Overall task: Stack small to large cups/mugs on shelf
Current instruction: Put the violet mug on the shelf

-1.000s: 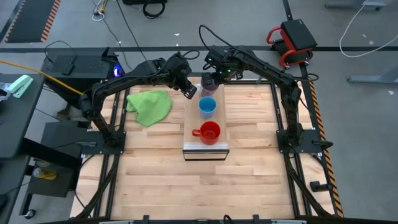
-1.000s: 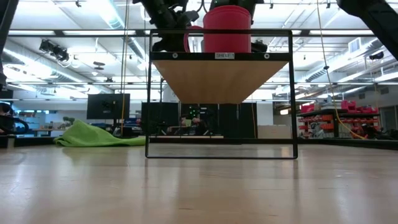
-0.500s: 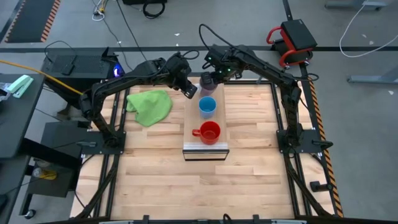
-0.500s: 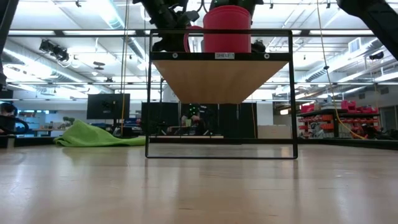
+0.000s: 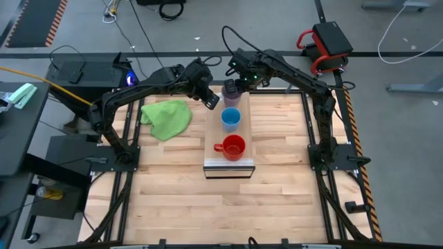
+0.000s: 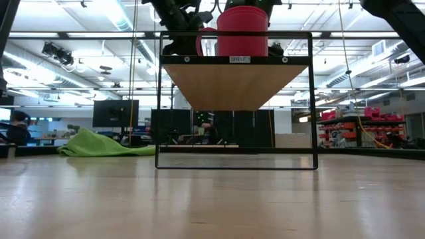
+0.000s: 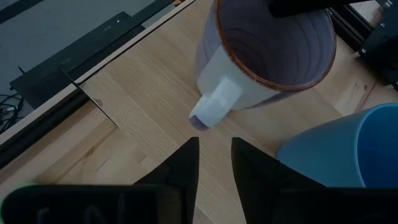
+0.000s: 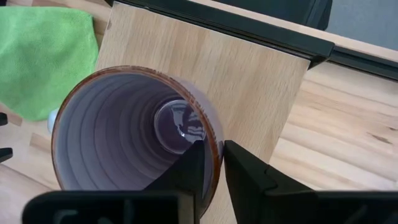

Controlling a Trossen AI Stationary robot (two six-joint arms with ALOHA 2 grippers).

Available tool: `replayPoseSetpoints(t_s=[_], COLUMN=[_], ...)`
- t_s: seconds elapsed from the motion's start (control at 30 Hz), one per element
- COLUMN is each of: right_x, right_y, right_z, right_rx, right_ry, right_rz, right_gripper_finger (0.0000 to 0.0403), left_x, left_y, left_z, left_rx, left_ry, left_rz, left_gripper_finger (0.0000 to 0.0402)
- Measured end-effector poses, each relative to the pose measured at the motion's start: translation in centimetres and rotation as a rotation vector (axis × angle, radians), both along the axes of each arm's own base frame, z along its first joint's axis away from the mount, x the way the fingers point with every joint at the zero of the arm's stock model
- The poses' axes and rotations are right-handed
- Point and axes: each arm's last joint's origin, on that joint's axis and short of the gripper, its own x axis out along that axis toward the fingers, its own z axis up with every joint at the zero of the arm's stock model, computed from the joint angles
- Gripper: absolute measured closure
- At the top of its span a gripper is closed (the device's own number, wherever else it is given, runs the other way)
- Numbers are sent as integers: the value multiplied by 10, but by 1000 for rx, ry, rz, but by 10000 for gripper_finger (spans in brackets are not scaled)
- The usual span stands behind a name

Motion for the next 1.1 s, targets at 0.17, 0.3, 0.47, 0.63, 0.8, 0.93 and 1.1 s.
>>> replayPoseSetpoints(t_s=[0.17, 0.3, 0.47, 0.63, 0.8, 0.93, 1.1], right_x=[0, -1, -2, -2, -3, -4, -3], right_y=[0, -3, -3, -3, -5, -7, -7], right_z=[0, 0, 0, 0, 0, 0, 0], right_rx=[1, -3, -10, -12, -18, -20, -17], right_ry=[-2, 0, 5, 6, 11, 12, 11], right_rz=[-1, -9, 8, 13, 26, 28, 37], right_gripper_finger=[333, 333, 333, 333, 333, 325, 306], left_x=[0, 0, 0, 0, -1, -1, -1], left_y=[0, 0, 0, 0, 0, 0, 0], left_z=[0, 0, 0, 0, 0, 0, 0], left_rx=[0, -1, -2, -2, -2, -2, -2], left_ry=[0, 2, 4, 4, 4, 4, 4], left_rz=[0, 0, 0, 1, 3, 2, 2], left_gripper_finger=[299, 299, 299, 299, 300, 298, 300])
